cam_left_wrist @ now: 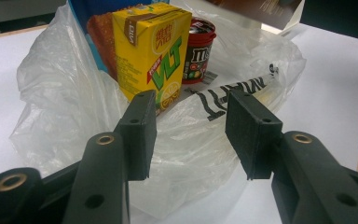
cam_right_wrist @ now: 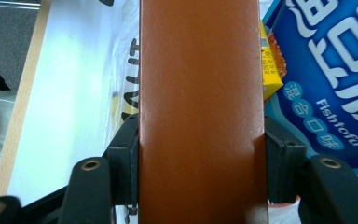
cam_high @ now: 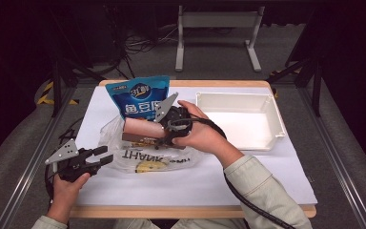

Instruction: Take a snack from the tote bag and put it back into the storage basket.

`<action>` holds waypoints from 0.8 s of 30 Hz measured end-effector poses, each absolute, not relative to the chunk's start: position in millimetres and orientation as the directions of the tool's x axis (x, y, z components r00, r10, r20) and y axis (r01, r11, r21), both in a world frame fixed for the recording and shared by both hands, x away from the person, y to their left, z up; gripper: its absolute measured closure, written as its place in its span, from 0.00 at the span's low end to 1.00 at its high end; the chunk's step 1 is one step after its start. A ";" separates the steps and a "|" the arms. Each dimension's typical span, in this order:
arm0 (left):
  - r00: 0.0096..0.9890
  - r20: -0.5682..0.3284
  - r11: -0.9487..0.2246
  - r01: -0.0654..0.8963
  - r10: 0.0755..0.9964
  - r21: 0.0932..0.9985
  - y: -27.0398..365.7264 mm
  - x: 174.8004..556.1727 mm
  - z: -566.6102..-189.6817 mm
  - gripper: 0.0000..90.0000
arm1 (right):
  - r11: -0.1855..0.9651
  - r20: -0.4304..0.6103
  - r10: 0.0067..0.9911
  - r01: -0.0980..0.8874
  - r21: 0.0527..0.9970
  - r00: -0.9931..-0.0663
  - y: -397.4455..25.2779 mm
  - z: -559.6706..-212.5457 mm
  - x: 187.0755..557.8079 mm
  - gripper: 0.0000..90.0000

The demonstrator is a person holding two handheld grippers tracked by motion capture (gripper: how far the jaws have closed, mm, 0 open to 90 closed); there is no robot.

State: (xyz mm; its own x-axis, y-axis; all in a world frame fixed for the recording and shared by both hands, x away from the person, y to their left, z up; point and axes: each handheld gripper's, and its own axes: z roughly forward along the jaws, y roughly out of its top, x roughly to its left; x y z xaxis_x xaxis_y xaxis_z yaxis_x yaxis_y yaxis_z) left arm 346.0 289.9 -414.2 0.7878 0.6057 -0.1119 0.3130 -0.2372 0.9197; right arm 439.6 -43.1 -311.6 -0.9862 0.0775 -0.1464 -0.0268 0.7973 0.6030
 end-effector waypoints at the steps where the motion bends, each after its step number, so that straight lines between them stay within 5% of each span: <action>1: 0.786 -0.112 -0.234 0.313 0.608 0.921 290.0 346.0 -414.0 0.59 | 0.796 -0.144 0.075 -0.028 0.605 -0.987 -44.1 -310.3 439.3 0.47; 24: 0.779 -0.113 -0.217 0.307 0.617 0.926 294.2 343.0 -413.3 0.57 | 0.787 -0.178 0.135 -0.003 0.617 -0.975 -84.8 -279.8 448.4 0.47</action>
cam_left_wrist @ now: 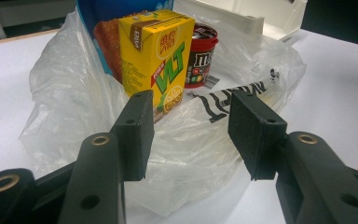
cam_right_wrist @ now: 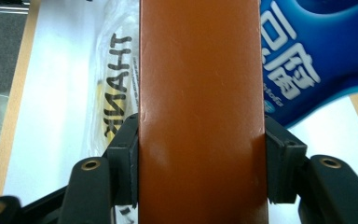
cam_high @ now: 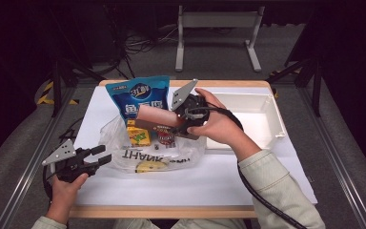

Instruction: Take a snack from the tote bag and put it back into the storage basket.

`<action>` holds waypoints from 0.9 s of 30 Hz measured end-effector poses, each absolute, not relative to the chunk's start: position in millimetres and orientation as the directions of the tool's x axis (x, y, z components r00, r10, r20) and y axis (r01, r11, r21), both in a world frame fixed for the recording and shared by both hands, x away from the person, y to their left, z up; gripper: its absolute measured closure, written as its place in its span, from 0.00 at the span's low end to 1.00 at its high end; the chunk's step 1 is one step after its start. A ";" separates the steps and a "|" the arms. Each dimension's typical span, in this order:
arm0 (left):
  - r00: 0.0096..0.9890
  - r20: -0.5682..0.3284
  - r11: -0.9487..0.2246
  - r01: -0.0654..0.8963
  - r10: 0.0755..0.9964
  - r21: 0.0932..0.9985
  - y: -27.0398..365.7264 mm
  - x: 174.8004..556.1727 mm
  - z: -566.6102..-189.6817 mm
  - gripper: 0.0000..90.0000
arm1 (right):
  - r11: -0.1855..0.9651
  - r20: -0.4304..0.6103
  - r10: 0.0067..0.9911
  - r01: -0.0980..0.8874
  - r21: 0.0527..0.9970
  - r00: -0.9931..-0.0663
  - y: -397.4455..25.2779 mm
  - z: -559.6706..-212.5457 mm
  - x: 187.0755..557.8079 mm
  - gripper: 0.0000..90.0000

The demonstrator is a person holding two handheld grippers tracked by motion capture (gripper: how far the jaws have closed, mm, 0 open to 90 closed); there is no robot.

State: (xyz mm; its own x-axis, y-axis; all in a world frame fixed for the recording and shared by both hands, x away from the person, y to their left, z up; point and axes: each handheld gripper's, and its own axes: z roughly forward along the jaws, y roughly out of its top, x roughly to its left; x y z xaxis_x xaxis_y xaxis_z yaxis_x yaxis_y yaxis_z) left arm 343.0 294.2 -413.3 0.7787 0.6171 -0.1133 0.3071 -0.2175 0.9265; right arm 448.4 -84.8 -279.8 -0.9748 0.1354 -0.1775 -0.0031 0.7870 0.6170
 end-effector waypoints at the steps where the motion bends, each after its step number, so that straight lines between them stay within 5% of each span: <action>1: 0.779 -0.109 -0.221 0.305 0.617 0.926 294.8 342.9 -413.2 0.57 | 0.786 -0.178 0.139 -0.001 0.618 -0.974 -86.7 -279.1 449.2 0.47; 27: 0.774 -0.118 -0.213 0.313 0.622 0.925 297.2 343.8 -414.4 0.56 | 0.797 -0.211 0.230 0.060 0.601 -0.950 -144.4 -263.6 469.4 0.47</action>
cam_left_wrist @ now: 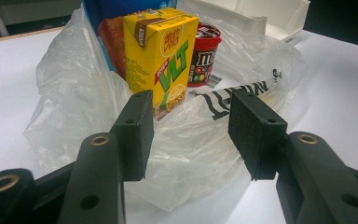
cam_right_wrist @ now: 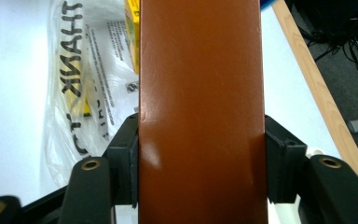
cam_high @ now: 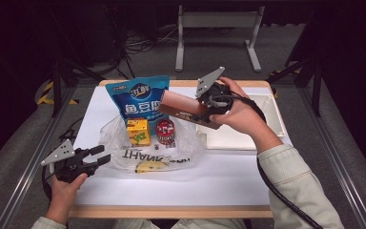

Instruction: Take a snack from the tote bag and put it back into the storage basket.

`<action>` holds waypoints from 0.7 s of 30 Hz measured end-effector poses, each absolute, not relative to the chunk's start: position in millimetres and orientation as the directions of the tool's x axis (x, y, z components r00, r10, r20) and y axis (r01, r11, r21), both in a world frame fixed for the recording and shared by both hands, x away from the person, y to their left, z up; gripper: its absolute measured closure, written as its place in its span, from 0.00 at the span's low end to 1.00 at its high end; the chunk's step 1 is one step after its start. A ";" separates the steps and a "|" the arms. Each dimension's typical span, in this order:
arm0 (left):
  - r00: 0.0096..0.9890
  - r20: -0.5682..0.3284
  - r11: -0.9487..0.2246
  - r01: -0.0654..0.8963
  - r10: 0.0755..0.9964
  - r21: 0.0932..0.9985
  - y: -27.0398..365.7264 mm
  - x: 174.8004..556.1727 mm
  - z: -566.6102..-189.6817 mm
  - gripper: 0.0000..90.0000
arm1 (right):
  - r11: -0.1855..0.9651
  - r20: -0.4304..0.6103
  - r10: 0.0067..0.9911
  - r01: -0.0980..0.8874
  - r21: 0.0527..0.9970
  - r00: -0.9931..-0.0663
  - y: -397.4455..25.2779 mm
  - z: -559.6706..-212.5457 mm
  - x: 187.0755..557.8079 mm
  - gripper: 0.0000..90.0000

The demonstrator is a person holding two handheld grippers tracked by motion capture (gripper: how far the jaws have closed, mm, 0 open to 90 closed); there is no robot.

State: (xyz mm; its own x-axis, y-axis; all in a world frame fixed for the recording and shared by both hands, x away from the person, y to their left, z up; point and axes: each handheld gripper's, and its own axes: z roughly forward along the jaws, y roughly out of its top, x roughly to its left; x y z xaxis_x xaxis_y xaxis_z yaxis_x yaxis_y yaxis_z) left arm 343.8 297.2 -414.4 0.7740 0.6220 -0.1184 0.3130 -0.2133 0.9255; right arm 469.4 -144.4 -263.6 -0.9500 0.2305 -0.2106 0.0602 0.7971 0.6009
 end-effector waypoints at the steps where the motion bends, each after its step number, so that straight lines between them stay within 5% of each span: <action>1: 0.774 -0.120 -0.212 0.314 0.622 0.925 297.3 343.9 -414.6 0.56 | 0.796 -0.214 0.231 0.058 0.602 -0.949 -146.4 -263.1 470.3 0.47; 21: 0.768 -0.125 -0.210 0.323 0.628 0.923 298.1 342.0 -414.7 0.56 | 0.787 -0.213 0.297 0.113 0.607 -0.931 -191.4 -260.6 488.9 0.47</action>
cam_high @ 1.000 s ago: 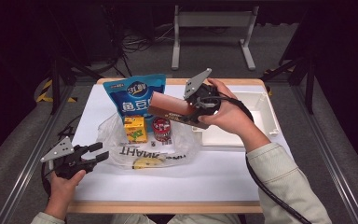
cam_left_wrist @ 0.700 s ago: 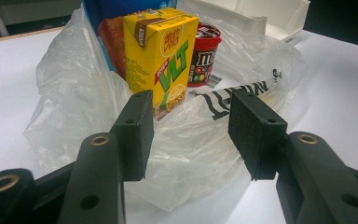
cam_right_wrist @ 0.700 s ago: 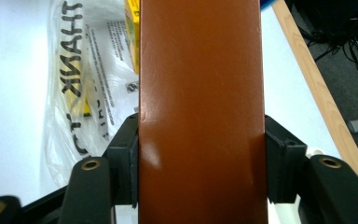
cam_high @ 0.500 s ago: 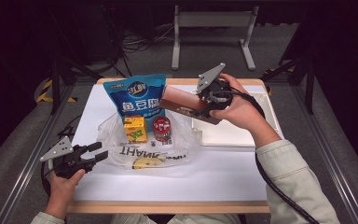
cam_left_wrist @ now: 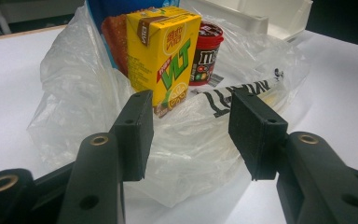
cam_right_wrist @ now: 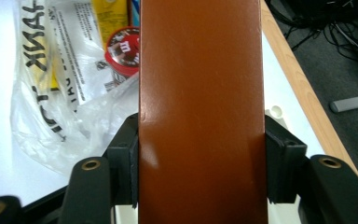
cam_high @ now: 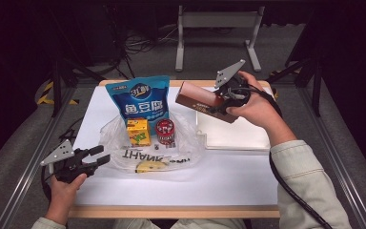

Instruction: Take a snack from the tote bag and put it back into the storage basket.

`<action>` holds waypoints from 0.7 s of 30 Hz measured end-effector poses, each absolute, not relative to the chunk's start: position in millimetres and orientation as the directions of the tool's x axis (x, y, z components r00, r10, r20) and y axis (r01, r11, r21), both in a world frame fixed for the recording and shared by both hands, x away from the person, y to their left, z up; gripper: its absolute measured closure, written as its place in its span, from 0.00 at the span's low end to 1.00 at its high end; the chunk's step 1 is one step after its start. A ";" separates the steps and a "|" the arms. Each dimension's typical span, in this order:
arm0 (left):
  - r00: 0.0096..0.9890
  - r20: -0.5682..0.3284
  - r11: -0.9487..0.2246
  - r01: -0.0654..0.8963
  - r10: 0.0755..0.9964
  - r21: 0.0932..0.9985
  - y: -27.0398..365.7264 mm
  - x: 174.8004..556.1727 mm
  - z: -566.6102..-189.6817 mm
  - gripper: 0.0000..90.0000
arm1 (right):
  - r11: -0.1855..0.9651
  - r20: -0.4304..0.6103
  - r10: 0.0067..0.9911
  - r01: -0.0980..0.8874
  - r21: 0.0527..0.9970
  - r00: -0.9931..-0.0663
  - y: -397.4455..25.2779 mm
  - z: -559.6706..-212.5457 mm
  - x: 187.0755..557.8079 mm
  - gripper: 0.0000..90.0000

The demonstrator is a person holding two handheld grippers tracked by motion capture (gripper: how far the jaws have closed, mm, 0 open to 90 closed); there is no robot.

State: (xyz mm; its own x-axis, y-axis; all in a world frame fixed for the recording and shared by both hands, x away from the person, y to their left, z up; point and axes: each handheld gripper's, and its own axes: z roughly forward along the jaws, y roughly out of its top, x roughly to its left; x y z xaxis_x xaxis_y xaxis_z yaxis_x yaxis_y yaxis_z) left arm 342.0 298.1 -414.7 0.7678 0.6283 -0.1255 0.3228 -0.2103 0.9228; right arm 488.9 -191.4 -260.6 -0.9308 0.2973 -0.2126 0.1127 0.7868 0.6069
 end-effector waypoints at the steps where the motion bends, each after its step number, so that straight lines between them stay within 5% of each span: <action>1: 0.766 -0.120 -0.212 0.319 0.631 0.924 298.3 341.4 -414.7 0.56 | 0.785 -0.211 0.303 0.117 0.609 -0.929 -194.2 -260.7 490.1 0.47; 21: 0.758 -0.125 -0.206 0.326 0.641 0.923 300.7 332.0 -414.8 0.54 | 0.776 -0.204 0.371 0.182 0.603 -0.906 -237.6 -275.4 516.8 0.47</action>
State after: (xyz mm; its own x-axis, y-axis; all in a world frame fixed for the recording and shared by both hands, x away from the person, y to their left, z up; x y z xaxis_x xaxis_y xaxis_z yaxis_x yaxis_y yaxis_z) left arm 332.0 300.7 -414.8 0.7578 0.6406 -0.1245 0.3259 -0.2062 0.9226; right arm 516.8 -237.6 -275.4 -0.9058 0.3712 -0.2045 0.1819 0.7764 0.6034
